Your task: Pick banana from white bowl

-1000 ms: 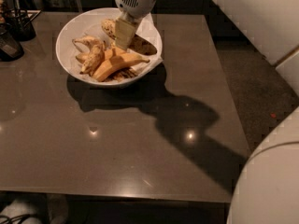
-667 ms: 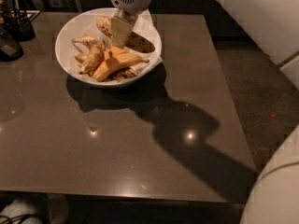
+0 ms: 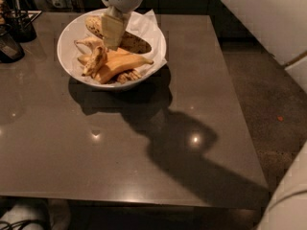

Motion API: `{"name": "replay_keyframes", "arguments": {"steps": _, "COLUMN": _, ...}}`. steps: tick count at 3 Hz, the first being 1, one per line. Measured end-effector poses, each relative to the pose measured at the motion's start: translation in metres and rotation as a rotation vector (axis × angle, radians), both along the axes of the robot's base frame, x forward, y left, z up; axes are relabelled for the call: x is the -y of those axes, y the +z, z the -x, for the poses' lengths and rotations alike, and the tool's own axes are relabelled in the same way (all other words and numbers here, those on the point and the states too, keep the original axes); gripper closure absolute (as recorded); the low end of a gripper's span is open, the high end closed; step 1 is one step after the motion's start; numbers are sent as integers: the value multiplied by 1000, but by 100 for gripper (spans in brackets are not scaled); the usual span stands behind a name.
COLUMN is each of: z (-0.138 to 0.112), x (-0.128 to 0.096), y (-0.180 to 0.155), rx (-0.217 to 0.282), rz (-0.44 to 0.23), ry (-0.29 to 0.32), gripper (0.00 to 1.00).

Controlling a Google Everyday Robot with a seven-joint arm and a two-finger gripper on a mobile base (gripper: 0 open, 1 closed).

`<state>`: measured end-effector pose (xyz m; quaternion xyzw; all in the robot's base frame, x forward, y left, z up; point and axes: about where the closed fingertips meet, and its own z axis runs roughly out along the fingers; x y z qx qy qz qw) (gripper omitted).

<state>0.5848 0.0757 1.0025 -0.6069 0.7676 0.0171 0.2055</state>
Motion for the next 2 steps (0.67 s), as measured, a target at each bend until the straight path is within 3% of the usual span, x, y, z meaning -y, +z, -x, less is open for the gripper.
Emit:
{"name": "replay_keyframes", "arguments": {"steps": 1, "z": 21, "x": -19, "y": -2, "rx": -18, "rz": -8, "ry": 57, "gripper": 100}}
{"name": "replay_keyframes", "arguments": {"steps": 2, "z": 40, "x": -46, "y": 4, "rx": -2, "rz": 10, "ry": 136, "gripper": 100}}
